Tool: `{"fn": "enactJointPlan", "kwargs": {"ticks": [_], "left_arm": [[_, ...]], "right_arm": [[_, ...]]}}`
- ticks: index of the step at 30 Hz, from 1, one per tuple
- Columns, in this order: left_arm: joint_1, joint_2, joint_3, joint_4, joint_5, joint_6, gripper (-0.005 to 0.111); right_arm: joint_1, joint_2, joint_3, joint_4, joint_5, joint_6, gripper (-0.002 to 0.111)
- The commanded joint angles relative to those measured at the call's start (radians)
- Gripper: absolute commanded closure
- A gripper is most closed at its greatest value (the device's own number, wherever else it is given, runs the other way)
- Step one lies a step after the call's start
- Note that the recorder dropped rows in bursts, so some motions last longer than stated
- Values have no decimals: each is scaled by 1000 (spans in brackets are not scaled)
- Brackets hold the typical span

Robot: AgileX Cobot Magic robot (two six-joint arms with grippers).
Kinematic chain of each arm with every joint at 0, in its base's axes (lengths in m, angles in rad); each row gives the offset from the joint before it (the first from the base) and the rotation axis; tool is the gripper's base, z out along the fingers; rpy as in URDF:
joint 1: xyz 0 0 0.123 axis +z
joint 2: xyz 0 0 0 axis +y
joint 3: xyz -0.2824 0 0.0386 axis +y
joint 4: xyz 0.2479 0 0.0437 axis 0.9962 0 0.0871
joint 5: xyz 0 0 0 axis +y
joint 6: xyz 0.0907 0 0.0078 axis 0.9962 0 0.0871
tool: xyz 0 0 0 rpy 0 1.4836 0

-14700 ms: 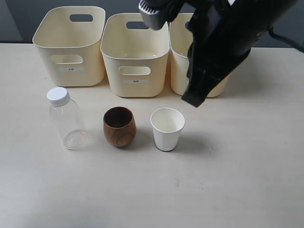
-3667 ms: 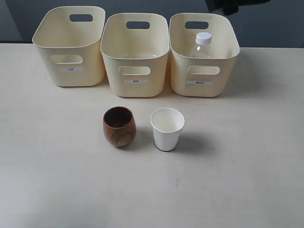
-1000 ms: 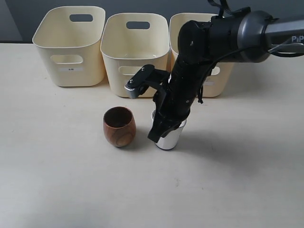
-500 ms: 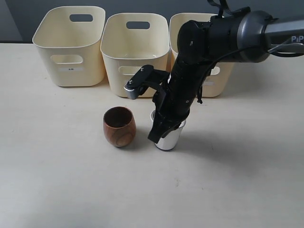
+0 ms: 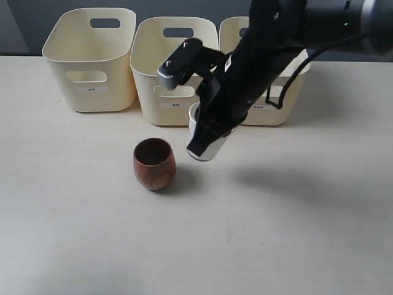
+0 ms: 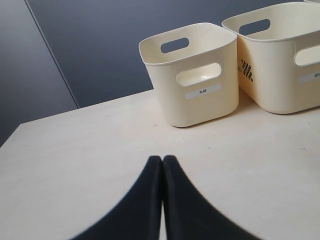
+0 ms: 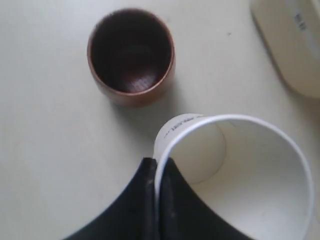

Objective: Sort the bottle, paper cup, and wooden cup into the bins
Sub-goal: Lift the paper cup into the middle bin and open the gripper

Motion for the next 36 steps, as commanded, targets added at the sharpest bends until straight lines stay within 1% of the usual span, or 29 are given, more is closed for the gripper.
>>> {"fn": "enactJointPlan", "kwargs": {"ticks": [1,12,18,27,29,31,36], "left_arm": [[3,-5,1,3,-7,-2,107],[3,-5,1,3,-7,-2,107],[3,-5,1,3,-7,-2,107],[3,-5,1,3,-7,-2,107],[3,-5,1,3,-7,-2,107],[3,-5,1,3,-7,-2,107],[3,-5,1,3,-7,-2,107]], "right_arm": [[-2,-91,0,10,-75,-6,108],[-2,-245,0,125,-397,-6,108],[-2,-235,0,174,-554,-6,108],[-2,-155,0,164,-778,-8,108],[-2,-123,-13,131,-796,-8,108],[-2,-86,-44,117,-777,-8,108],[-2,33,-182,123,-688,-8,108]]}}
